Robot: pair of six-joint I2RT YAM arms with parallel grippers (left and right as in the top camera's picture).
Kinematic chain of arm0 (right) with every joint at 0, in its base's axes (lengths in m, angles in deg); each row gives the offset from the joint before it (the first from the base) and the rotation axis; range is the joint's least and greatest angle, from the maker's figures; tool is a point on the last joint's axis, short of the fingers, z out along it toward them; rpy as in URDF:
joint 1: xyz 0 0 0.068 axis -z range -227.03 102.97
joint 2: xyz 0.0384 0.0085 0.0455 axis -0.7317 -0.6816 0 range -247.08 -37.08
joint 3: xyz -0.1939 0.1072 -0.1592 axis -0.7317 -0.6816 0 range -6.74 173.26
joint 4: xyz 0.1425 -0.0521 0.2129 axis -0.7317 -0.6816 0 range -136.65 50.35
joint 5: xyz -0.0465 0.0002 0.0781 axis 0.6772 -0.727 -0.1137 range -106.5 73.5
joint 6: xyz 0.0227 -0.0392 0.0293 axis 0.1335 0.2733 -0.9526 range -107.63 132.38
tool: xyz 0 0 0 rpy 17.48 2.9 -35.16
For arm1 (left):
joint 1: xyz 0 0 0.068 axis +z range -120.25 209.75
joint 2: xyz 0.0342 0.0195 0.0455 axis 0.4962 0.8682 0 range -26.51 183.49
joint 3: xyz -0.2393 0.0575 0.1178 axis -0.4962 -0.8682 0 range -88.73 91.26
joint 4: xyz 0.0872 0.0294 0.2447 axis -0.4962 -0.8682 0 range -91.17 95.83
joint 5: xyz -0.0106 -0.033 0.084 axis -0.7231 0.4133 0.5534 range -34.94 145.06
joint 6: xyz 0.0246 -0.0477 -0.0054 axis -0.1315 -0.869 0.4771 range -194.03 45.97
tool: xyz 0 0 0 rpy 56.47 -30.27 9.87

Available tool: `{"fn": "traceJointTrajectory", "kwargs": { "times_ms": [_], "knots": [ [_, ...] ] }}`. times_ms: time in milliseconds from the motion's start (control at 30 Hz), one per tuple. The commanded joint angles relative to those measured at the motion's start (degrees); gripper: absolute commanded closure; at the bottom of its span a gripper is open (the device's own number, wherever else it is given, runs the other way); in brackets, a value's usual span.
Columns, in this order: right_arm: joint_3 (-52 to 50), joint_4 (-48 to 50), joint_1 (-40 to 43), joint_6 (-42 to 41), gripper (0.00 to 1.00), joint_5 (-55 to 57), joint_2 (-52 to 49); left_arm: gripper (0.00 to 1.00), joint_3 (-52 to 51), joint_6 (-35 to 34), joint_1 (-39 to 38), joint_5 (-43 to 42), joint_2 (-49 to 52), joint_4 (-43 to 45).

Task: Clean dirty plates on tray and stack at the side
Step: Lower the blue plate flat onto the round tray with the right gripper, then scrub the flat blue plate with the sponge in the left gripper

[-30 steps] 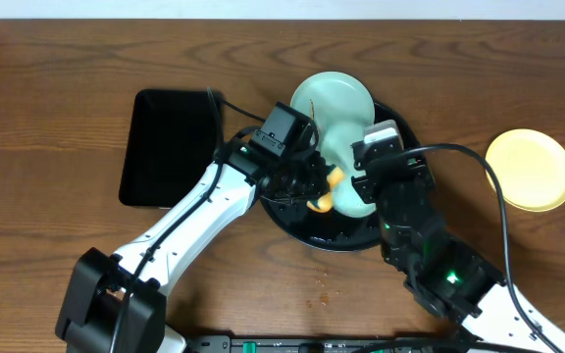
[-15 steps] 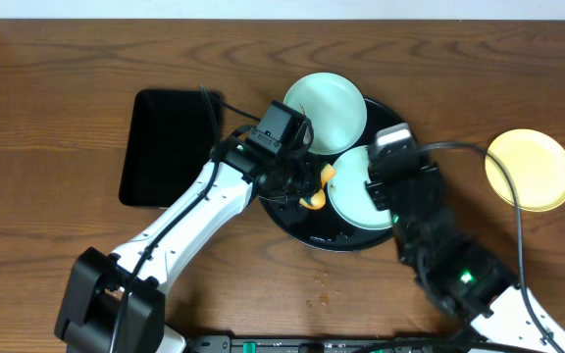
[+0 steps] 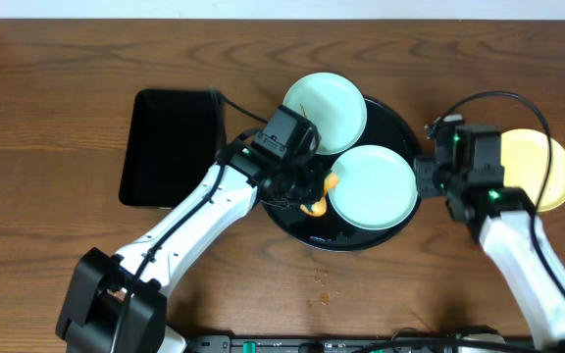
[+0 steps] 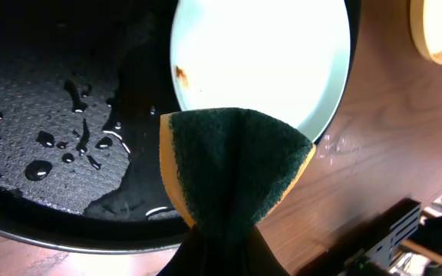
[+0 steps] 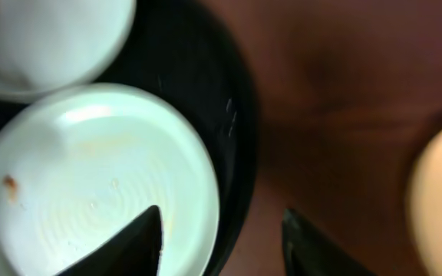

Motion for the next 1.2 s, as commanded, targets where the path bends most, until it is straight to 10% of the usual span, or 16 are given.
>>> {"fn": "traceJointTrajectory", "kwargs": {
  "times_ms": [0, 733, 1167],
  "knots": [
    [0.4, 0.1, 1.0, 1.1, 0.59, -5.1, -6.1, 0.92, -0.5, 2.1, 0.0, 1.0, 0.7, 0.0],
    [0.3, 3.3, -1.3, 0.5, 0.99, -1.8, -20.3, 0.92, -0.5, 3.8, -3.3, 1.8, 0.7, -1.7],
    [0.4, 4.1, -1.4, 0.4, 0.99, -4.8, -20.3, 0.92, 0.8, -4.8, -6.9, -6.4, 4.2, -2.3]
  ]
}}
